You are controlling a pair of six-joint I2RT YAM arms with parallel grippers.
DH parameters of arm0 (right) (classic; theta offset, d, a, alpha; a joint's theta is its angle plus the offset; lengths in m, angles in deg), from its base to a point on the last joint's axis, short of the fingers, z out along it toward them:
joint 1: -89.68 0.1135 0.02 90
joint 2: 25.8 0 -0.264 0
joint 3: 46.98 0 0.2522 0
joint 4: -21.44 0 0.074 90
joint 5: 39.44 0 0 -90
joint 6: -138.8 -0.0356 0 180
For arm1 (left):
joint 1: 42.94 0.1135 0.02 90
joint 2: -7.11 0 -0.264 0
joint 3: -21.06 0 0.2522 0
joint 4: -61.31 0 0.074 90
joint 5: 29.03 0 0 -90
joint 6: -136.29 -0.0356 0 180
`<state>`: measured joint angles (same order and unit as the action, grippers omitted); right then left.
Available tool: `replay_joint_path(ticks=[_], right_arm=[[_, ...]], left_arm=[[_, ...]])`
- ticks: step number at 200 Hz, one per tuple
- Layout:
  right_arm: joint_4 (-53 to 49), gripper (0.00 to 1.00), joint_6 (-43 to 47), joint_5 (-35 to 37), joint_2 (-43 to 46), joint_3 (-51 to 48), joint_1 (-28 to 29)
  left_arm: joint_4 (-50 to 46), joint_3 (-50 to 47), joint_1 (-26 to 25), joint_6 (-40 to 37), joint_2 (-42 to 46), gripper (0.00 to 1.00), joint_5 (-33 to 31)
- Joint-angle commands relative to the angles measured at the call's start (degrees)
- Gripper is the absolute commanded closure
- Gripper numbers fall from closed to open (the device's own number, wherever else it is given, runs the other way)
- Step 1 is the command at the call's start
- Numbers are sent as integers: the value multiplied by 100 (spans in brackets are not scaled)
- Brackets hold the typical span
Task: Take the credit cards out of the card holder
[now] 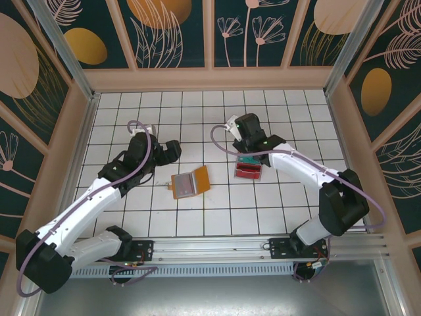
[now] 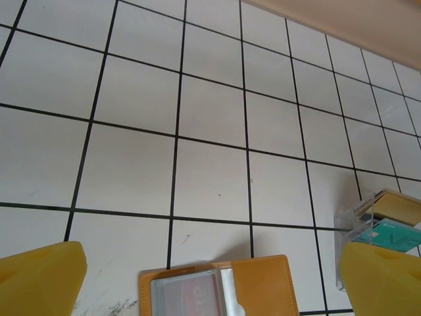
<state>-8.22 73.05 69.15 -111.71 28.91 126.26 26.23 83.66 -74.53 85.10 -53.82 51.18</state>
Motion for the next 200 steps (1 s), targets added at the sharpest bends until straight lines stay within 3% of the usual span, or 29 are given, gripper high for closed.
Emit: replay_joint_path(ticks=[1, 33, 89, 104, 133, 151, 167, 200], right_arm=[[-249, 70, -1674, -486, 173, 282, 238], [-293, 67, -3220, -1064, 92, 266, 489], [282, 62, -4709, -1742, -2, -380, 1040], [378, 57, -4953, -1742, -111, -500, 1211], [639, 56, -5241, -1891, -370, -662, 1540], [773, 57, -5421, -2038, -591, -732, 1660], [858, 59, -5498, -2105, -774, -762, 1764], [856, 65, -5699, -2100, -985, -820, 1806]], left_arm=[[-180, -87, -1, 135, -200, 2, 275], [-208, -228, -1, 392, -418, 4, 564], [-145, -645, -1, 809, -644, 17, 1119], [-94, -786, -1, 904, -669, 19, 1215], [69, -1014, -7, 1055, -720, 26, 1461], [163, -1127, -12, 1100, -828, 31, 1620], [212, -1230, -21, 1103, -883, 43, 1719], [406, -1432, -23, 1147, -924, 49, 1925]])
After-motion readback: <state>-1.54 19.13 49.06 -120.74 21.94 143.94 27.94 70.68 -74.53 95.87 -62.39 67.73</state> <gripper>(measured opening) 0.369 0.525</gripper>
